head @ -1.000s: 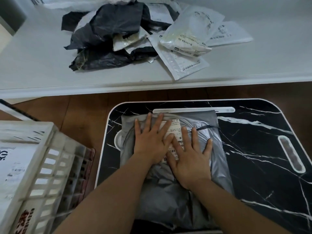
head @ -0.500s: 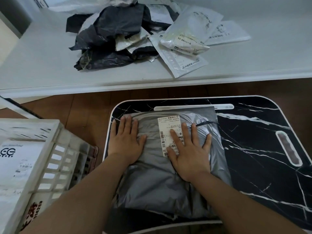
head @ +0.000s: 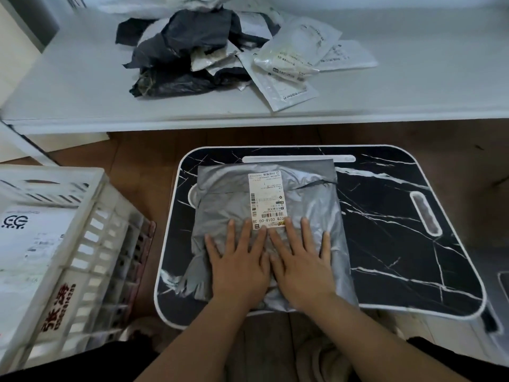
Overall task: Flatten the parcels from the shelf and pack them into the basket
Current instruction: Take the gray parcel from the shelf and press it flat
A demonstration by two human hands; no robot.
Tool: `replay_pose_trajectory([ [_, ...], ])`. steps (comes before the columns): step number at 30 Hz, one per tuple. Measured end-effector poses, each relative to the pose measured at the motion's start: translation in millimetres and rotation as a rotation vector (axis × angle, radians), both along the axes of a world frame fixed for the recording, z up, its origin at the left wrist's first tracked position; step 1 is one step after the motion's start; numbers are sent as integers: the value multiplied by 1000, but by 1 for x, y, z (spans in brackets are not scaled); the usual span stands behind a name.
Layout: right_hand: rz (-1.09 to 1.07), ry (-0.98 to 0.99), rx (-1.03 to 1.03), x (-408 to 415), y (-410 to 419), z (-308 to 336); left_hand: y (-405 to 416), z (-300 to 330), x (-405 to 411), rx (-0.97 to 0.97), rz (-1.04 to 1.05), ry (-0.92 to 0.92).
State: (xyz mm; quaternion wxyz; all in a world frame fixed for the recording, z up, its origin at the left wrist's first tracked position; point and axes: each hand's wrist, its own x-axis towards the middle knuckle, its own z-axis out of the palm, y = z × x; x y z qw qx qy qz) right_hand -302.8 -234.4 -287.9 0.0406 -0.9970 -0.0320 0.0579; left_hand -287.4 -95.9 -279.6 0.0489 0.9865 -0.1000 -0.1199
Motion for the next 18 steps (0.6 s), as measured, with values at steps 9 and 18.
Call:
replay_pose_trajectory([
  [9, 25, -12, -24, -5, -4, -12, 14, -14, -7, -3, -46, -109],
  [18, 68, 7, 6, -5, -9, -7, 23, -14, -8, -23, -98, -109],
])
